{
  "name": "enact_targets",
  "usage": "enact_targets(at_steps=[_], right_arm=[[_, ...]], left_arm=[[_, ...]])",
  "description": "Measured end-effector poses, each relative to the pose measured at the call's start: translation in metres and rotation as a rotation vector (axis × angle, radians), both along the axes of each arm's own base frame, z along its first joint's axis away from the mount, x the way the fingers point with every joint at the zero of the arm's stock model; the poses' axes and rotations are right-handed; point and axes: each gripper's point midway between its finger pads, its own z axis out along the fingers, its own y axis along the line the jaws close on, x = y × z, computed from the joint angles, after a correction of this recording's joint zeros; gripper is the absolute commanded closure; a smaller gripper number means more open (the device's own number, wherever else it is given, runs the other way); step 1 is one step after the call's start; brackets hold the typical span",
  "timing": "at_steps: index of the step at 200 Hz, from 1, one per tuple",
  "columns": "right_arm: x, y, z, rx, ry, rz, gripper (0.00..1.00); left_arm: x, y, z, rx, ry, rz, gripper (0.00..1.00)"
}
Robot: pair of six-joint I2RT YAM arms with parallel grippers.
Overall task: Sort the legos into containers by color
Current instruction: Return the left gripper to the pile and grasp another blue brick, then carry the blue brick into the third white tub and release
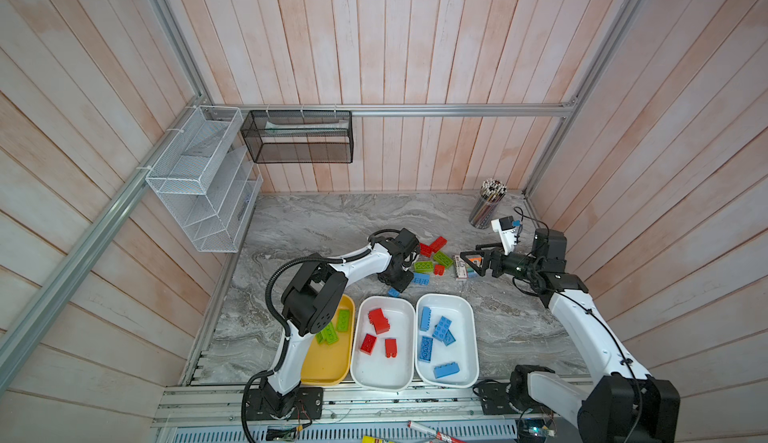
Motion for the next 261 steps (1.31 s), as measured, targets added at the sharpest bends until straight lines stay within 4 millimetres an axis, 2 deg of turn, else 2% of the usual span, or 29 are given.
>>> enact_targets(at_steps=[12, 37, 53, 112, 133, 161, 182, 196, 209, 226, 244, 261], right_arm=[[0.0, 0.0, 0.0, 0.0, -0.001, 0.0, 0.02], [0.0, 0.0, 0.0, 0.0, 0.0, 0.0, 0.02], [0.0, 0.0, 0.0, 0.0, 0.0, 0.0, 0.02], [0.0, 0.0, 0.0, -0.002, 0.0, -0.003, 0.02], [0.001, -0.001, 0.0, -0.004, -0.001, -0.006, 0.02], [0.001, -0.001, -0.001, -0.007, 0.0, -0.01, 0.02], [0.002, -0.002, -0.001, -0.008, -0.001, -0.013, 0.02], [0.002, -0.002, -0.001, -0.008, 0.0, -0.014, 0.02], [0.002, -0.002, -0.001, -0.008, 0.0, -0.015, 0.02], [0.002, -0.002, -0.002, -0.008, 0.004, -0.015, 0.02], [0.003, -0.002, -0.003, -0.008, 0.006, -0.015, 0.02], [0.003, -0.002, -0.003, -0.008, 0.007, -0.015, 0.02]], left_arm=[[0.0, 0.002, 0.0, 0.011, -0.003, 0.0, 0.57], [0.0, 0.01, -0.002, 0.049, -0.009, 0.003, 0.71], [0.001, 0.012, -0.002, 0.063, -0.016, 0.001, 0.76], [0.005, 0.017, 0.004, 0.088, -0.041, 0.014, 0.77], [0.009, 0.013, 0.019, 0.059, -0.052, 0.023, 0.77], [0.0, -0.002, 0.065, -0.052, -0.075, 0.018, 0.77], [-0.027, -0.025, 0.109, -0.156, -0.093, -0.034, 0.77], [-0.06, -0.047, 0.134, -0.227, -0.087, -0.088, 0.77], [-0.093, -0.065, 0.147, -0.275, -0.06, -0.143, 0.77], [-0.139, -0.084, 0.148, -0.307, -0.003, -0.211, 0.77], [-0.183, -0.1, 0.134, -0.314, 0.073, -0.265, 0.77], [-0.206, -0.113, 0.118, -0.304, 0.116, -0.288, 0.77]])
